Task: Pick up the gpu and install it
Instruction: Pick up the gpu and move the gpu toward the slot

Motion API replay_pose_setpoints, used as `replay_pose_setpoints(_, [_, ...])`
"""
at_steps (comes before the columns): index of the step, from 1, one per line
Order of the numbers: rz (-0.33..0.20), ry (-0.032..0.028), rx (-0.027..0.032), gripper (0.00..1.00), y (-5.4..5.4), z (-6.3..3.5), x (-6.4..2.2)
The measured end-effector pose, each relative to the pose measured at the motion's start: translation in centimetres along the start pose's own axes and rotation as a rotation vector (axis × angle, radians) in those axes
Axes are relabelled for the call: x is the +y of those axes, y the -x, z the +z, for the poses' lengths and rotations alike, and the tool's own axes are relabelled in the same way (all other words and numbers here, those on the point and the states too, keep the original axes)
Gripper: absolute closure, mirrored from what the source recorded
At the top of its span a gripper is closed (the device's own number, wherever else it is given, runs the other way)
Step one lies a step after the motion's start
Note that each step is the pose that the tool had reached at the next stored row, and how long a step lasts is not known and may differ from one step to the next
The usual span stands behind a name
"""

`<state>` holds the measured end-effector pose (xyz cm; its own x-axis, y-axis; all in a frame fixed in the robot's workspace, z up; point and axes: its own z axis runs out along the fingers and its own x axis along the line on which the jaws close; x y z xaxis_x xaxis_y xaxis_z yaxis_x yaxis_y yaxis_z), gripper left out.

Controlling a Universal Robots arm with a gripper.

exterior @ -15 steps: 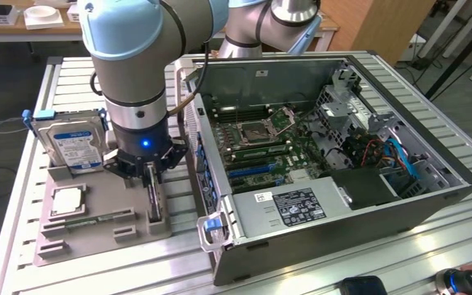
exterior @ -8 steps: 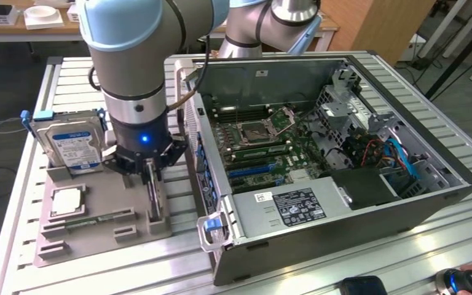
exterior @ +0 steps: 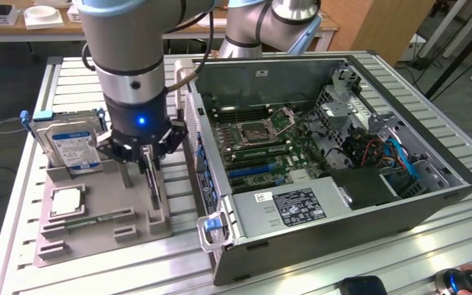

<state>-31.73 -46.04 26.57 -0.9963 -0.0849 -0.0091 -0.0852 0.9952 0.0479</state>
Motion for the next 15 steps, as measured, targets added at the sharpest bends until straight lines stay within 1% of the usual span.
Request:
replay_pose_setpoints(4, [0.0,0.0001,-0.0001,0.69,0.0,-1.3,0.06])
replay_pose_setpoints(6, [0.0,0.0,0.0002,0.69,0.0,-1.74,0.08])
replay_pose_setpoints(15, [0.0,0.0,0.0002,0.69,0.0,-1.75,0.08])
